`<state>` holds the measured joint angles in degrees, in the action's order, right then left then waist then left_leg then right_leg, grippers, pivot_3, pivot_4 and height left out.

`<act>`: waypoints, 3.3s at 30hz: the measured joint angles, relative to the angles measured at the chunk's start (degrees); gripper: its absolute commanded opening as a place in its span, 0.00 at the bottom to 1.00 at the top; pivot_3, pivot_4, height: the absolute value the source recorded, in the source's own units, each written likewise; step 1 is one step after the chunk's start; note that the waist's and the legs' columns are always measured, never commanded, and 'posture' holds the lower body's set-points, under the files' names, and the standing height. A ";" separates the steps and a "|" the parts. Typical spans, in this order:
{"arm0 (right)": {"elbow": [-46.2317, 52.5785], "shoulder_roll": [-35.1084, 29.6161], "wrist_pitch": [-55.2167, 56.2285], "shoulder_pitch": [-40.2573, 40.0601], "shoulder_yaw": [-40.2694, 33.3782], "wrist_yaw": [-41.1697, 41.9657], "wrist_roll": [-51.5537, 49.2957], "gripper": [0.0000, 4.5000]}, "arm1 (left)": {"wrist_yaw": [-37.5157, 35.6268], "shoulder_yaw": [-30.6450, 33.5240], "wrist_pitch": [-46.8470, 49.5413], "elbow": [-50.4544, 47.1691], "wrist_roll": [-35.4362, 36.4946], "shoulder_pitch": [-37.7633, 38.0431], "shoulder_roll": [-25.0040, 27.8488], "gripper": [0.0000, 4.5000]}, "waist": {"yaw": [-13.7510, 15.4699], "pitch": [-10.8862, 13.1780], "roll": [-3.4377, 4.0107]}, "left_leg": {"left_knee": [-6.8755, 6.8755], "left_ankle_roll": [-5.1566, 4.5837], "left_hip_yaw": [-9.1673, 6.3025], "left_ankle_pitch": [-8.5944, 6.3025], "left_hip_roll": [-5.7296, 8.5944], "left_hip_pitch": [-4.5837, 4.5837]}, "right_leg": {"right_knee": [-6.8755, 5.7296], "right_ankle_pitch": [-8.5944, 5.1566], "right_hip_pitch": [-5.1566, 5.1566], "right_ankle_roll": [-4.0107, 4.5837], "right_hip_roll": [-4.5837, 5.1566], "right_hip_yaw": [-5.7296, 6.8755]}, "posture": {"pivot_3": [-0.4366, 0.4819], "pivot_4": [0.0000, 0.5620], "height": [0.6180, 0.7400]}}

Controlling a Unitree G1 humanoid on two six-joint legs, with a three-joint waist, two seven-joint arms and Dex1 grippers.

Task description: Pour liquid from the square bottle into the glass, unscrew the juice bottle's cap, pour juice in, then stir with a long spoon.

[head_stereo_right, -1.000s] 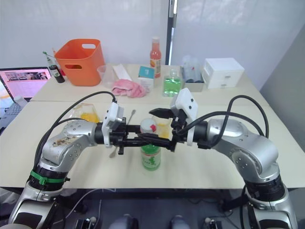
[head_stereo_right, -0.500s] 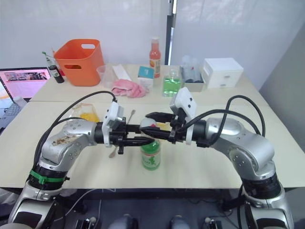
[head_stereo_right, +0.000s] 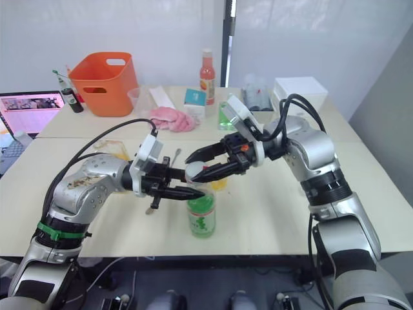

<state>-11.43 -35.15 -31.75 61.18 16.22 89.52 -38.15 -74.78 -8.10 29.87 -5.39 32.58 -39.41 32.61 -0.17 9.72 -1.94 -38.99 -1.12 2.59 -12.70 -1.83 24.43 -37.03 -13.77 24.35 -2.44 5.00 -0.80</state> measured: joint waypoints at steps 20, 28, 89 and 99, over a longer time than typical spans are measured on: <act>44.21 4.54 -21.55 -23.84 -18.46 -51.58 -3.11 0.99 | 6.51 1.25 -3.47 1.55 -3.36 1.21 -1.33 0.30 | 0.31 0.00 0.00 | -0.01 0.02 -0.31 0.01 0.01 -0.04 | -0.10 0.00 0.04 0.00 0.08 -0.03 | 0.48 0.27 0.79; 49.79 8.01 -29.50 -24.57 -19.23 -66.02 -5.35 0.99 | 6.47 1.26 -3.49 1.23 -3.27 1.61 -1.27 0.30 | 0.35 0.00 0.00 | 0.00 0.01 -0.32 0.01 0.05 -0.02 | -0.04 0.00 0.02 0.00 0.09 -0.01 | 0.48 0.27 0.79; 44.05 4.91 -27.03 -16.48 -18.00 -48.78 -5.24 0.99 | 5.20 1.46 -3.78 1.27 -3.25 2.06 -1.63 0.30 | -0.02 0.00 0.02 | -0.03 0.05 -0.44 0.03 0.00 -0.06 | -0.09 0.01 -0.01 0.01 0.06 0.00 | 0.48 0.27 0.79; 48.72 6.36 -36.15 -19.38 -17.83 -65.12 -5.46 0.99 | 5.34 1.48 -3.79 1.68 -3.07 1.92 -1.65 0.30 | -0.03 0.00 0.02 | -0.03 0.04 -0.44 0.04 0.02 -0.05 | -0.05 0.00 -0.04 0.00 0.02 0.00 | 0.48 0.27 0.79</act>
<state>37.29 -28.79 -67.91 41.81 -1.60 24.40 -43.61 -69.44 -6.63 26.08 -3.71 29.51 -37.49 30.96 -0.20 9.72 -1.93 -39.02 -1.09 2.15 -12.67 -1.80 24.38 -37.08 -13.77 24.31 -2.44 5.02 -0.80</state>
